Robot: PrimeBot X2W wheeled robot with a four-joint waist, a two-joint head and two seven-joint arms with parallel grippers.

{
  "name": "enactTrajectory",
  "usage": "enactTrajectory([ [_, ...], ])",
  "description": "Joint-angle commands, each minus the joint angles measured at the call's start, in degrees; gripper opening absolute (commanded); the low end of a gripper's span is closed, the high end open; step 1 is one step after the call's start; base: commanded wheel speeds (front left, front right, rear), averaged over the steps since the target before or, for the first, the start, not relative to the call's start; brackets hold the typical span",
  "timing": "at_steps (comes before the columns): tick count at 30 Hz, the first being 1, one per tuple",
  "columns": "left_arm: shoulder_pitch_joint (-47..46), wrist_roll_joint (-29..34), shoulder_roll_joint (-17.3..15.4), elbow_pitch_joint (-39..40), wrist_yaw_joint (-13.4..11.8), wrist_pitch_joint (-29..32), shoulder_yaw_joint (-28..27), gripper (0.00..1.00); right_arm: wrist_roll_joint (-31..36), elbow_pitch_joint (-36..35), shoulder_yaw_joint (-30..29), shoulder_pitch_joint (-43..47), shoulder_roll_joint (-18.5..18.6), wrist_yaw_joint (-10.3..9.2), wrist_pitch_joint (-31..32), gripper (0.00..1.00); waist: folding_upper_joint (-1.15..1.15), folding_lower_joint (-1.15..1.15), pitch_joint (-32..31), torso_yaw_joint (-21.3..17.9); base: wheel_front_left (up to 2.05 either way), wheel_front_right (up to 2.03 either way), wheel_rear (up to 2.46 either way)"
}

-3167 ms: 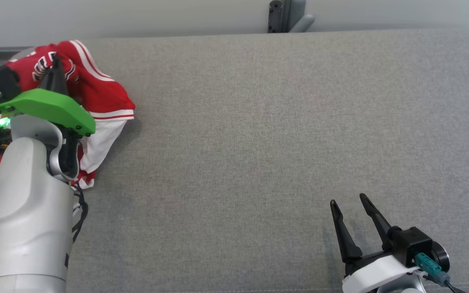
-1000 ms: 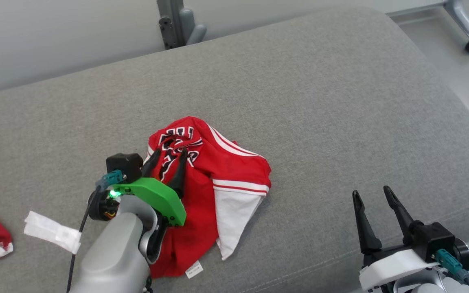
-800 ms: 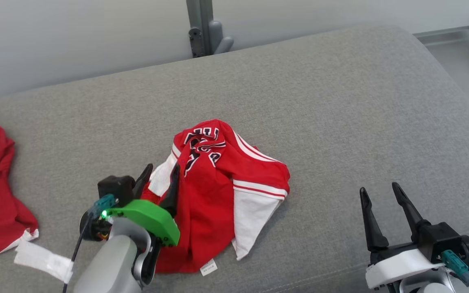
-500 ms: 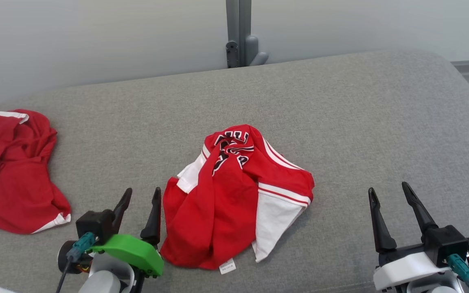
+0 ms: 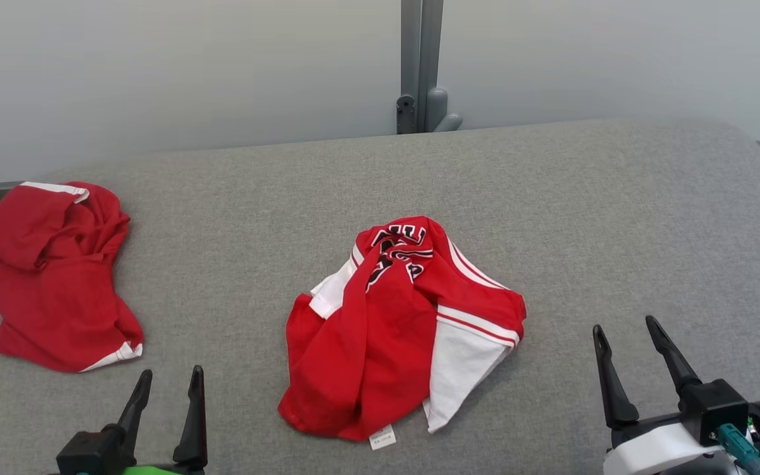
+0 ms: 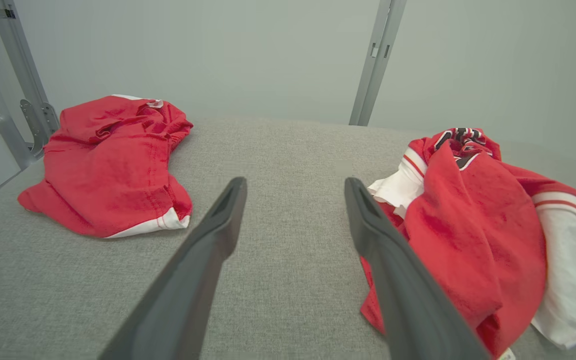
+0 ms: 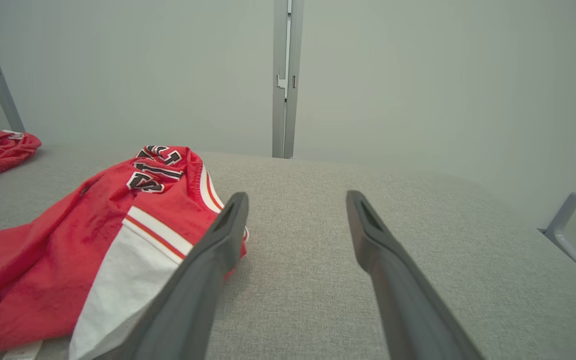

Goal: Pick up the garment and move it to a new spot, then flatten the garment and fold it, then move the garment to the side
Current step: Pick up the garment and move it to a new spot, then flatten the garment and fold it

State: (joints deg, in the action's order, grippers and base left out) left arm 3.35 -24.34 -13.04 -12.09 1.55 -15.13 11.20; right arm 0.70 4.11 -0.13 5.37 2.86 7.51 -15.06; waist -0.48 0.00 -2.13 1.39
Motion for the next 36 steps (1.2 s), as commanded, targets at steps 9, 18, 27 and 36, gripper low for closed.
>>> enactTrajectory([
  [9,4.6,4.7,3.1,2.1,3.6,0.0,-6.2,1.00,-1.3,0.5,-0.8,0.8,0.1,-0.04,-0.2,1.00,0.48,0.00,1.4,-2.4,0.00,0.00,0.00],
  [18,4.7,6.9,5.8,1.3,5.5,0.0,-10.3,1.00,-1.6,1.0,-1.0,0.0,0.1,-0.04,-0.2,1.00,0.48,0.00,1.0,-3.7,0.00,0.00,0.00],
  [27,4.7,8.2,6.3,1.1,5.9,0.0,-11.6,1.00,-1.4,1.0,-0.7,-0.1,0.1,-0.04,-0.2,1.00,0.48,0.00,0.5,-4.2,0.00,0.00,0.00],
  [36,4.8,7.6,7.1,1.4,6.0,0.0,-9.1,1.00,-1.4,0.9,-0.6,0.1,0.1,-0.04,-0.2,1.00,0.48,0.00,0.4,-5.1,0.00,0.00,0.00],
])
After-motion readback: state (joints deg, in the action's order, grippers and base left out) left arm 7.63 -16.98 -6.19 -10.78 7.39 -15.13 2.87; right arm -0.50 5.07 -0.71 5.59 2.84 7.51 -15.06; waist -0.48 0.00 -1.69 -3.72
